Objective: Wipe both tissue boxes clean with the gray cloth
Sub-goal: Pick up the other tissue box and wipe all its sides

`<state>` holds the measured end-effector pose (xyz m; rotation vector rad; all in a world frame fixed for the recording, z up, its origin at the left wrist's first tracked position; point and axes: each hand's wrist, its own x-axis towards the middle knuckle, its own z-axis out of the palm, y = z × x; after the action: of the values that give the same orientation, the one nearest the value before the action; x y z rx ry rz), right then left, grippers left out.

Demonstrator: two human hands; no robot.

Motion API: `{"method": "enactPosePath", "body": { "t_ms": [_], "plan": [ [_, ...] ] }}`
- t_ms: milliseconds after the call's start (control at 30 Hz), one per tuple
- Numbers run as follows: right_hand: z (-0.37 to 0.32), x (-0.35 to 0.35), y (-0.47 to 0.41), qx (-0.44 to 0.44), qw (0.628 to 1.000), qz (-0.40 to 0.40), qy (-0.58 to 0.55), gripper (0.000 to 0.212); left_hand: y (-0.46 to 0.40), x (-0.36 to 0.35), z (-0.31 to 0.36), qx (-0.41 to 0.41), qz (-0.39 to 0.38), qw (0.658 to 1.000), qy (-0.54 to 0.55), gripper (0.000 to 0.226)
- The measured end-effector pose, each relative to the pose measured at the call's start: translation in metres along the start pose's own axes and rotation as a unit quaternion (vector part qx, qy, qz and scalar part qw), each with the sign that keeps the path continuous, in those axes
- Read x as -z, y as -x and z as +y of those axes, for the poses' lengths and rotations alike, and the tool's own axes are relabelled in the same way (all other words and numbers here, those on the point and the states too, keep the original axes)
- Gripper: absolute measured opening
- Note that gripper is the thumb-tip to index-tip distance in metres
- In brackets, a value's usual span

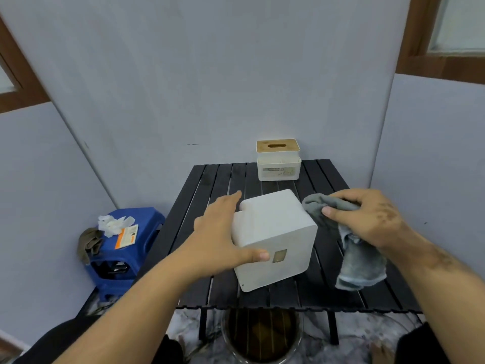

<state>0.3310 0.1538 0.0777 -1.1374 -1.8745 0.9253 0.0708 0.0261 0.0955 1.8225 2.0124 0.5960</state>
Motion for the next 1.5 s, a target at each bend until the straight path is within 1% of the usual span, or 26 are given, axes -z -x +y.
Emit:
{"method": "enactPosePath", "body": {
  "t_ms": [100, 167, 200, 333, 467, 533, 600, 667, 767, 900, 967, 1033, 1100, 1233, 1267, 1333, 1400, 1433, 1500],
  "plan": [
    [0.000, 0.003, 0.005, -0.002, 0.998, -0.051, -0.026, 0.011, -0.029, 0.002, 0.037, -0.027, -0.054, 0.988, -0.144, 0.100],
    [0.003, 0.004, 0.006, -0.002, 0.997, -0.066, -0.037, 0.011, -0.050, -0.003, 0.056, -0.049, -0.077, 0.974, -0.209, 0.084],
    [0.005, 0.004, 0.007, -0.007, 0.997, -0.070, -0.040, 0.012, -0.059, -0.006, 0.062, -0.056, -0.086, 0.967, -0.234, 0.080],
    [0.005, 0.003, 0.006, -0.018, 0.996, -0.073, -0.036, 0.015, -0.085, -0.006, 0.078, -0.065, -0.119, 0.945, -0.296, 0.078],
    [-0.001, 0.006, 0.007, 0.009, 0.997, -0.068, -0.032, 0.017, -0.091, 0.012, 0.086, -0.070, -0.148, 0.936, -0.312, 0.082],
    [-0.006, 0.008, 0.009, 0.024, 0.997, -0.051, -0.051, 0.016, -0.089, 0.027, 0.085, -0.069, -0.138, 0.948, -0.279, 0.090],
    [-0.009, 0.009, 0.010, 0.036, 0.997, -0.027, -0.069, 0.016, -0.081, 0.043, 0.082, -0.065, -0.107, 0.969, -0.215, 0.099],
    [-0.011, 0.010, 0.011, 0.052, 0.996, -0.010, -0.070, 0.016, -0.071, 0.052, 0.073, -0.059, -0.070, 0.986, -0.139, 0.101],
    [-0.013, 0.010, 0.011, 0.058, 0.996, 0.004, -0.073, 0.018, -0.055, 0.049, 0.051, -0.053, -0.030, 0.997, -0.051, 0.106],
    [-0.017, 0.004, 0.014, 0.069, 0.996, 0.002, -0.052, 0.025, -0.041, 0.025, 0.020, -0.047, 0.031, 0.998, 0.028, 0.104],
    [-0.022, -0.006, 0.018, 0.122, 0.992, 0.016, -0.007, 0.028, -0.036, 0.011, 0.006, -0.055, 0.064, 0.995, 0.061, 0.106],
    [-0.026, -0.022, 0.026, 0.198, 0.978, 0.029, 0.059, 0.021, -0.031, -0.001, -0.008, -0.060, 0.085, 0.991, 0.090, 0.107],
    [-0.030, -0.039, 0.034, 0.246, 0.964, 0.015, 0.099, 0.021, -0.026, -0.010, -0.022, -0.064, 0.096, 0.987, 0.111, 0.107],
    [-0.022, -0.045, 0.033, 0.282, 0.949, -0.039, 0.139, 0.034, -0.025, -0.016, -0.049, -0.066, 0.092, 0.983, 0.145, 0.105],
    [-0.019, -0.041, 0.029, 0.285, 0.946, -0.038, 0.150, 0.035, -0.026, -0.016, -0.054, -0.066, 0.085, 0.983, 0.151, 0.104],
    [-0.016, -0.026, 0.020, 0.276, 0.948, 0.000, 0.156, 0.030, -0.029, -0.015, -0.061, -0.069, 0.071, 0.982, 0.160, 0.101],
    [-0.013, -0.010, 0.010, 0.237, 0.959, 0.057, 0.147, 0.023, -0.032, -0.015, -0.067, -0.073, 0.060, 0.981, 0.168, 0.099],
    [-0.011, -0.004, 0.005, 0.212, 0.963, 0.073, 0.149, 0.023, -0.033, -0.015, -0.070, -0.075, 0.054, 0.981, 0.169, 0.099],
    [-0.006, -0.002, -0.003, 0.168, 0.971, 0.068, 0.159, 0.034, -0.034, -0.016, -0.075, -0.077, 0.049, 0.981, 0.173, 0.101]
  ]
}}
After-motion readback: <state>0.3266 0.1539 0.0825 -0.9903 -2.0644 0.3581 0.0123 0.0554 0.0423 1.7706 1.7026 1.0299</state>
